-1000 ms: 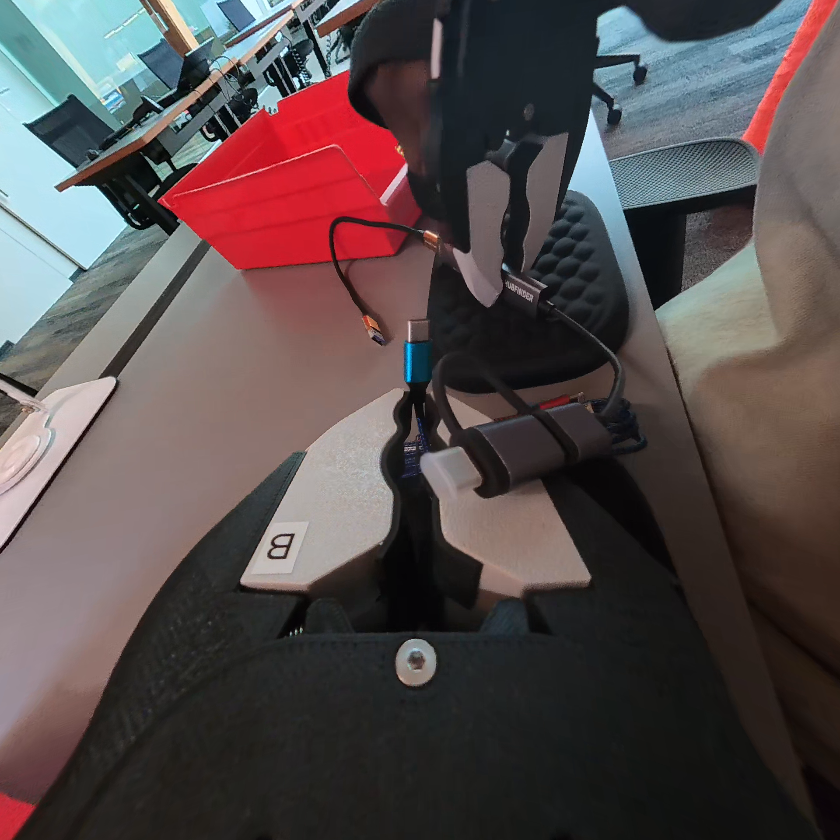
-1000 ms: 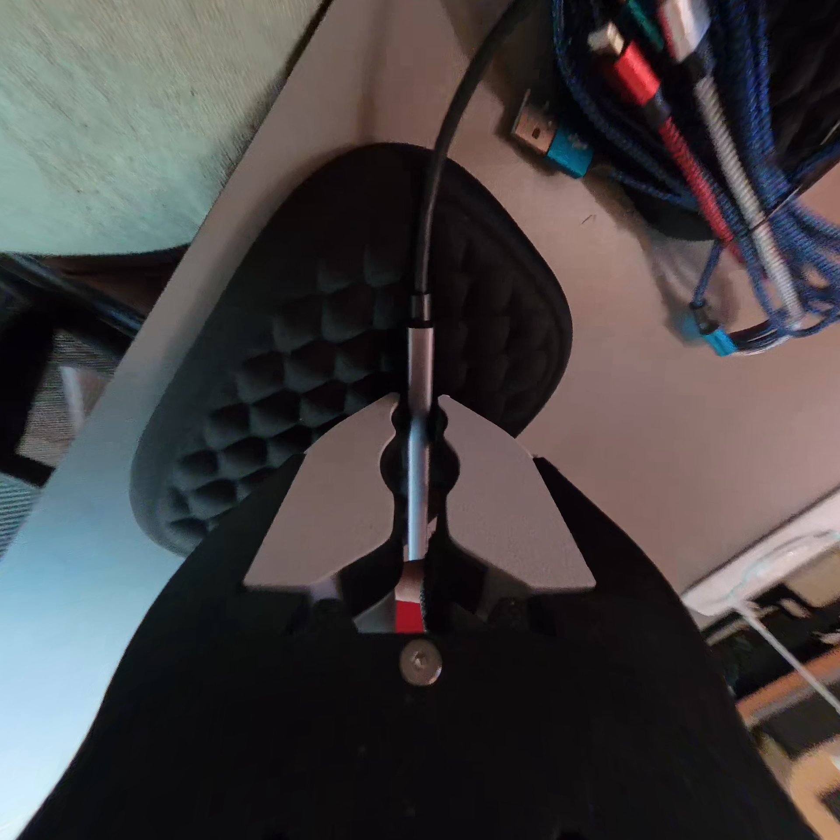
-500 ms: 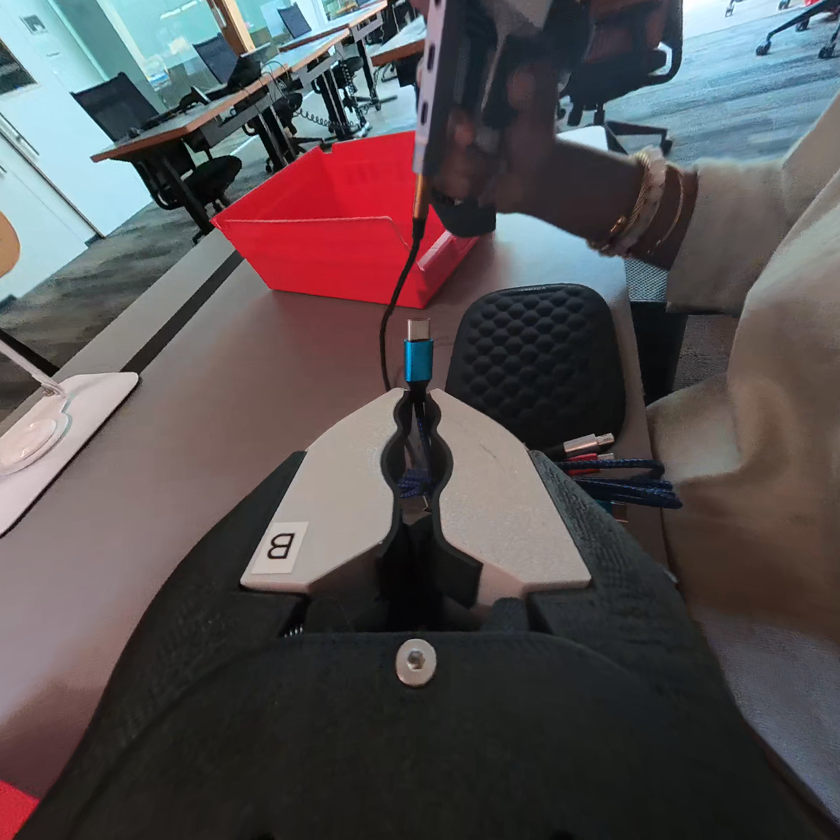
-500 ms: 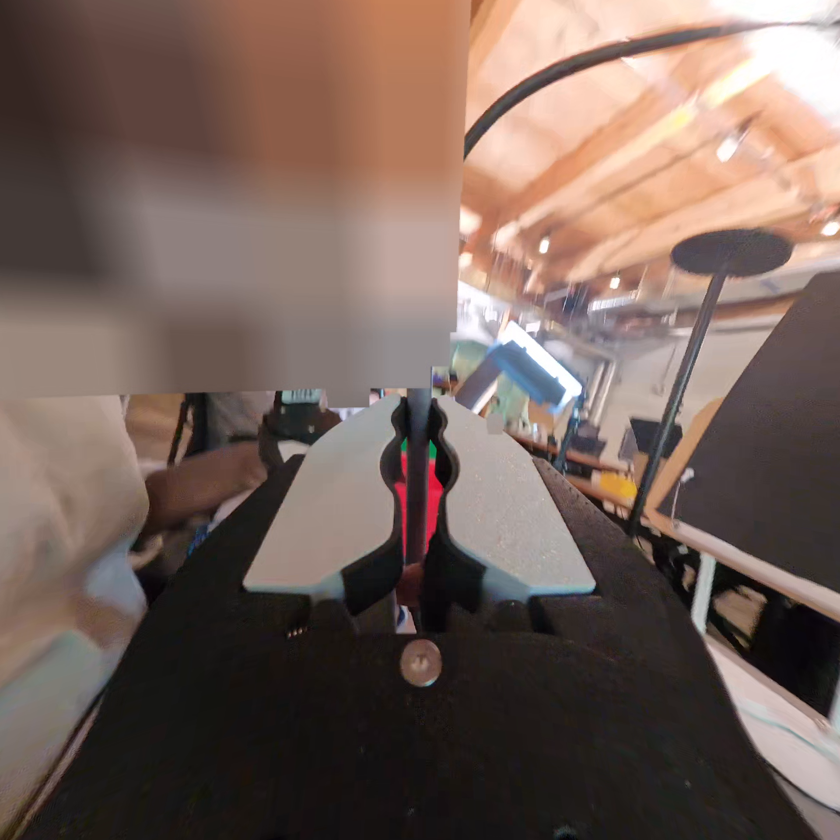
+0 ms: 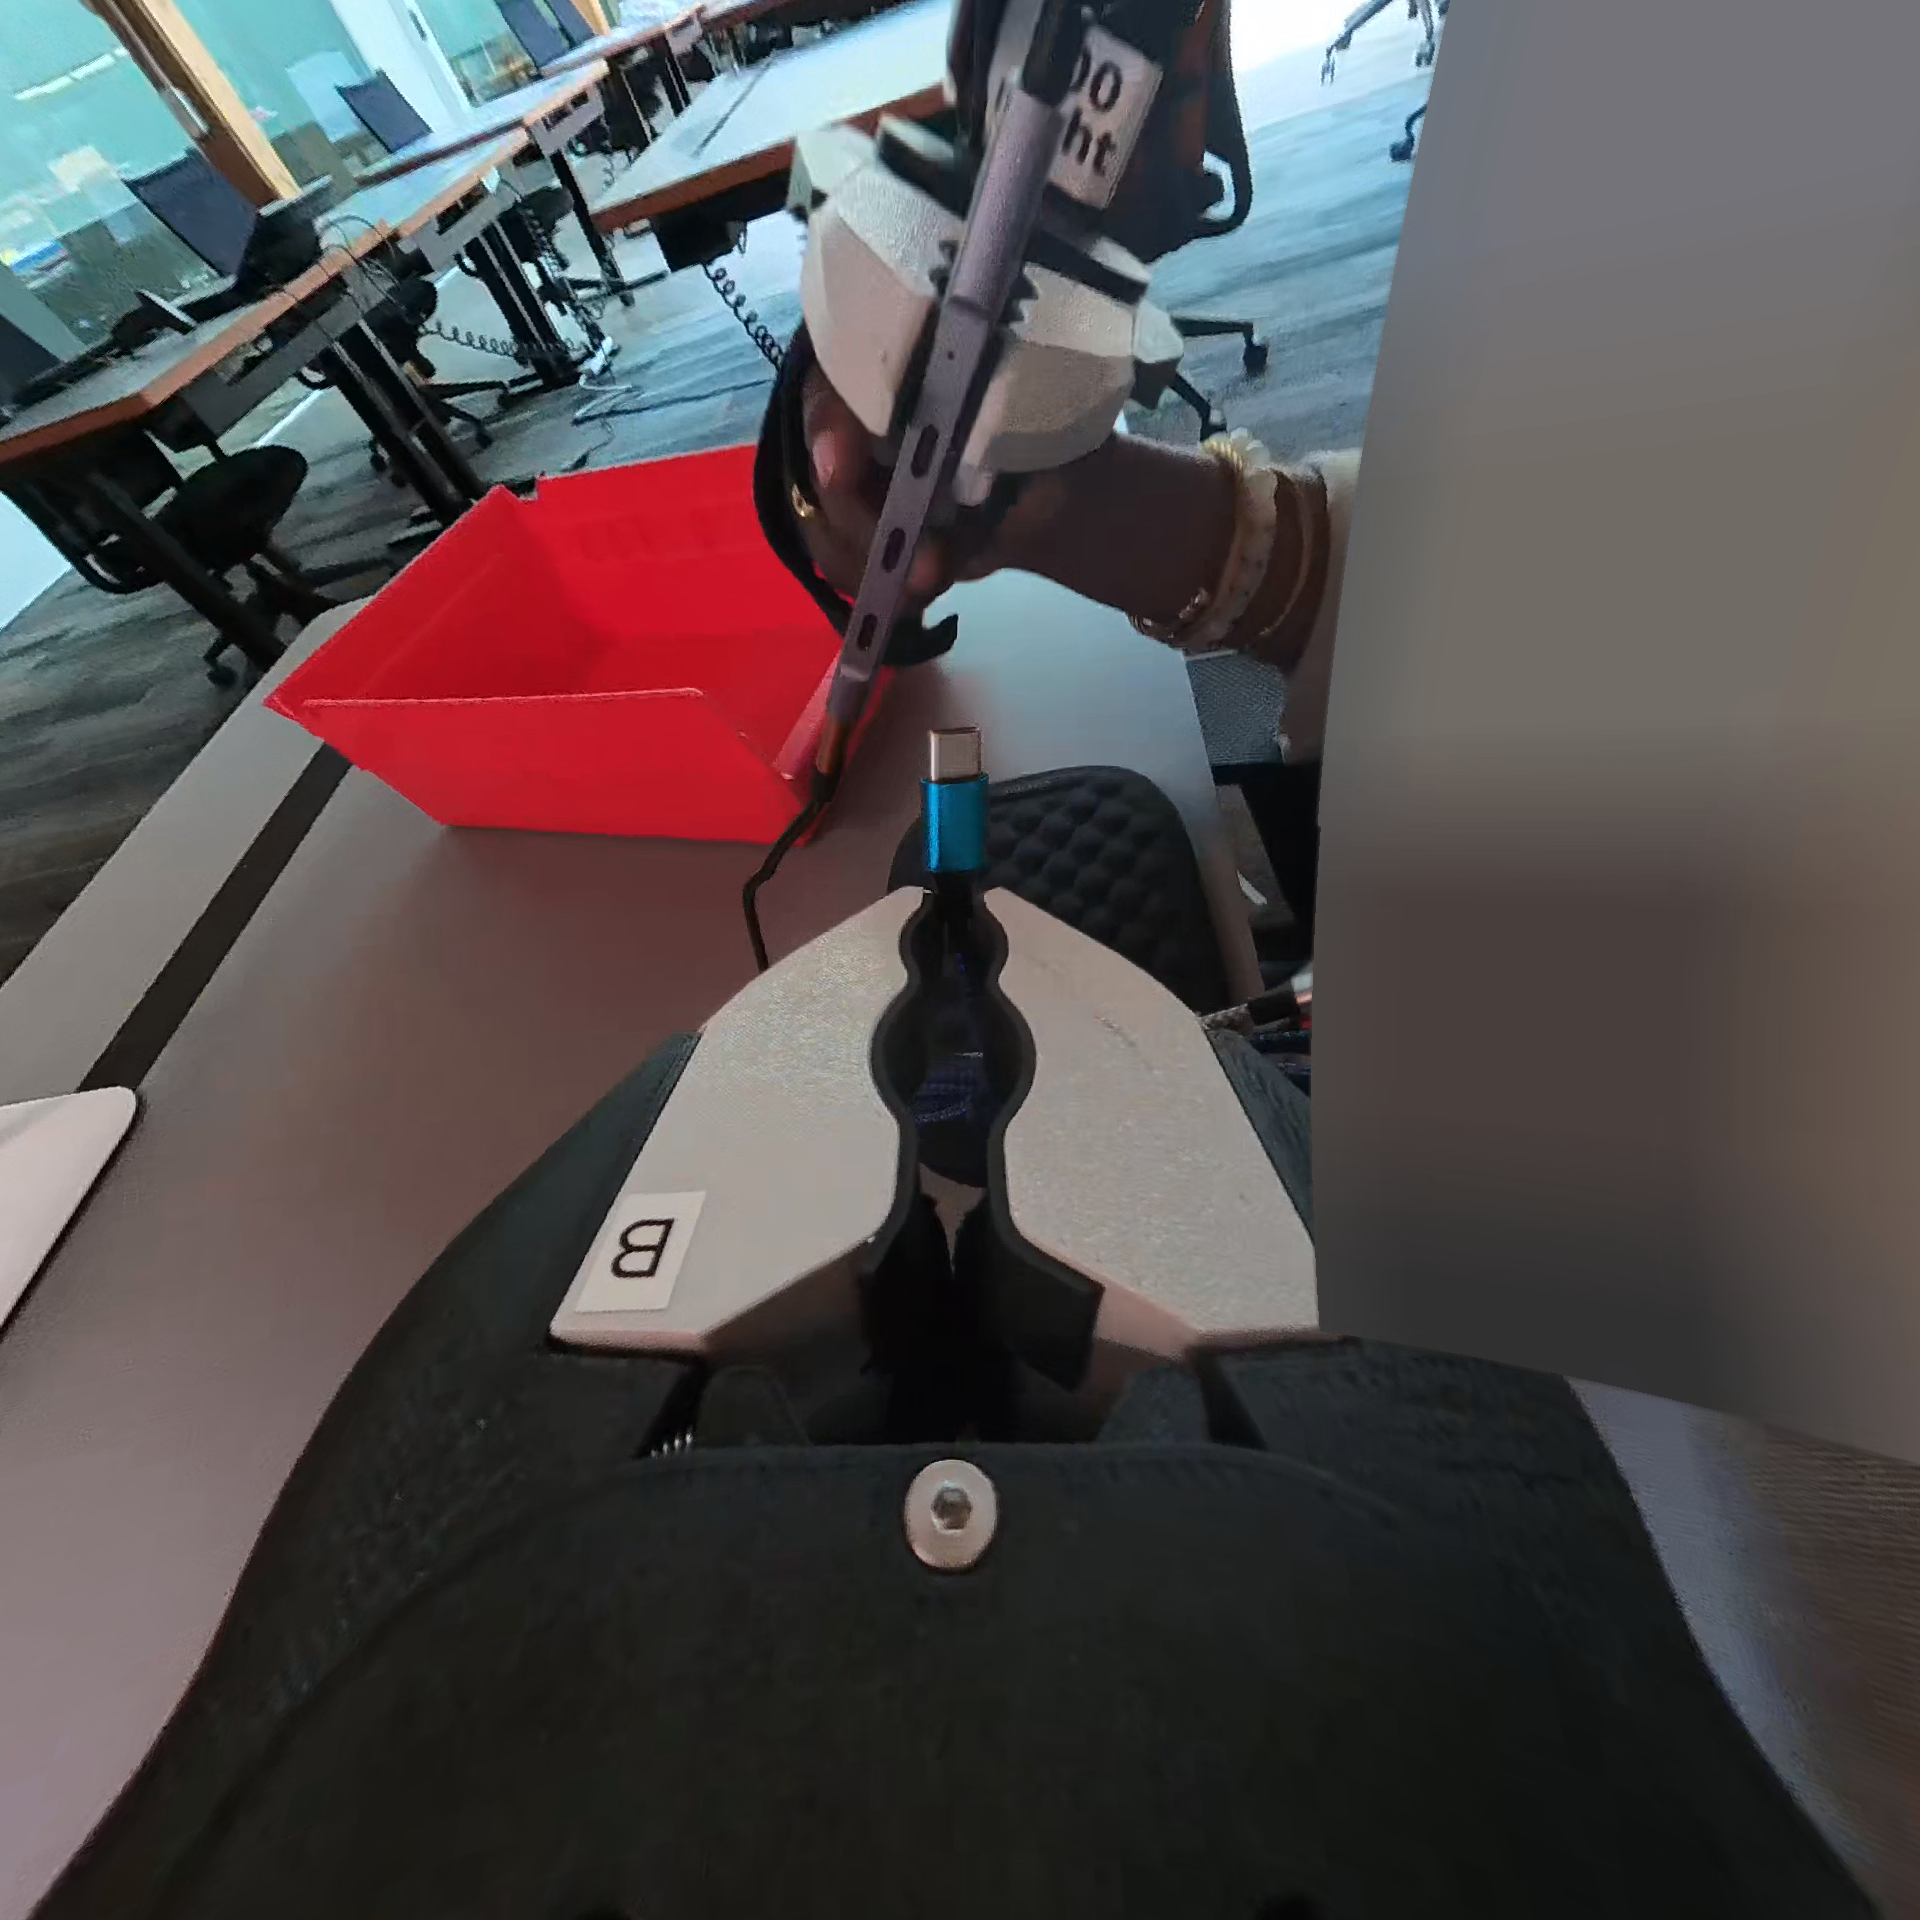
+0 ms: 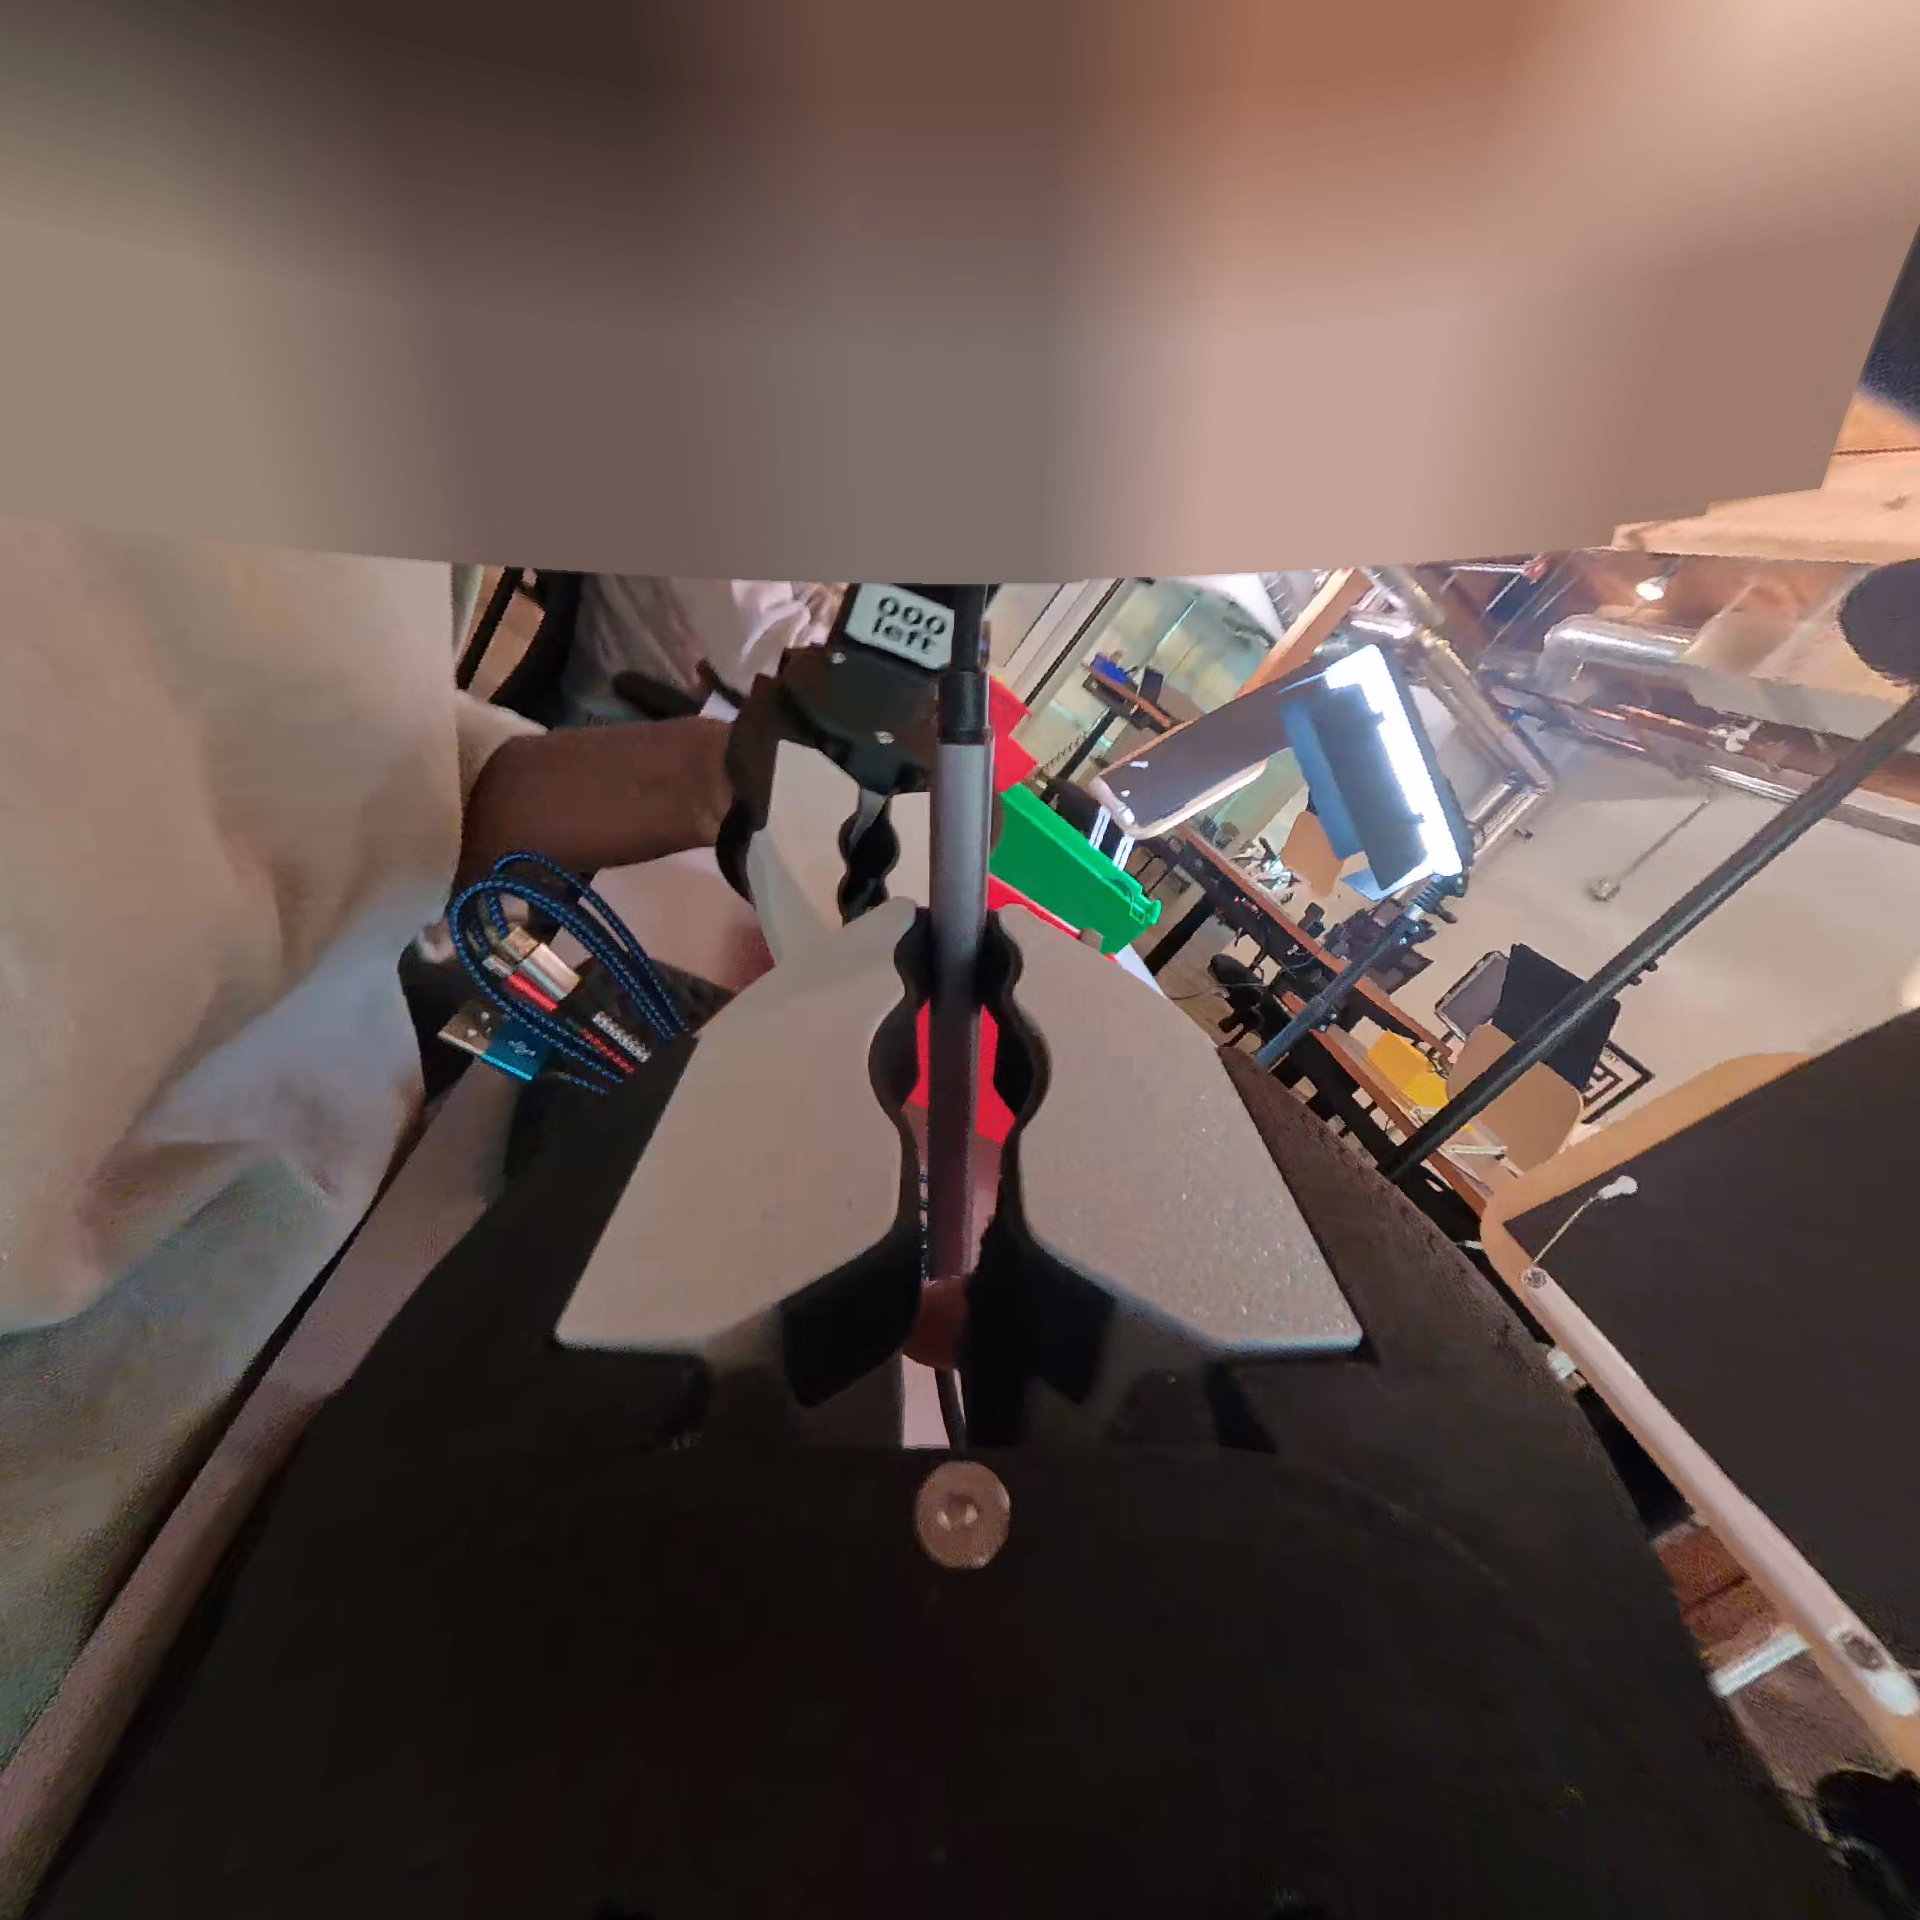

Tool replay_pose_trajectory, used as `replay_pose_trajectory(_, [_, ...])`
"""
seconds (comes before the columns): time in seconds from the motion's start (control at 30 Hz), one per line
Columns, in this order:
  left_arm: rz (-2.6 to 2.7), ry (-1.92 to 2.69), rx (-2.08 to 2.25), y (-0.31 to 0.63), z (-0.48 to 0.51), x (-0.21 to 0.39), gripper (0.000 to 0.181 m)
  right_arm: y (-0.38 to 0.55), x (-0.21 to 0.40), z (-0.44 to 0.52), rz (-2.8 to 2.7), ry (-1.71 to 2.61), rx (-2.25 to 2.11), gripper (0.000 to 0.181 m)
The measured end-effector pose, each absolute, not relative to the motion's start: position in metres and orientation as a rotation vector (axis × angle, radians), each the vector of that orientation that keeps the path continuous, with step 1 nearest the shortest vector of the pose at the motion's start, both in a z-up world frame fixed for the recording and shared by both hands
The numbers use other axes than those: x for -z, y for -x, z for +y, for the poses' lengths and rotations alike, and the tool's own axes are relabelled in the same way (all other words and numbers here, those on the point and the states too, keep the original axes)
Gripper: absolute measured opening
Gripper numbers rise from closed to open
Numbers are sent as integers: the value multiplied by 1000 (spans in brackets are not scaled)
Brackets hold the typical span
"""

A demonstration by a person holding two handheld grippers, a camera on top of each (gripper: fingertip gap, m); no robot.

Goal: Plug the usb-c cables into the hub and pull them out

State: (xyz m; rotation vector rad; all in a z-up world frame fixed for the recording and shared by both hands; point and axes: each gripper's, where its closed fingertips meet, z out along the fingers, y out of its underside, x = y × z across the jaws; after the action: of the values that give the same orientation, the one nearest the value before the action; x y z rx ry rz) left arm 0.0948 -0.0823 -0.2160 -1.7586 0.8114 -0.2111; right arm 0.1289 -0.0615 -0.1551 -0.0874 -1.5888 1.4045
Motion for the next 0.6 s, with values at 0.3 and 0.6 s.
replay_pose_trajectory(0.3, [1053, 2137, 387, -93, -101, 240, 3, -114, 182, -83, -1790, -107, -935, 8])
replay_pose_trajectory(0.6, [1277, 2377, 653, -77, -104, 263, 4, -96, 219, -81, -1831, -384, -383, 8])
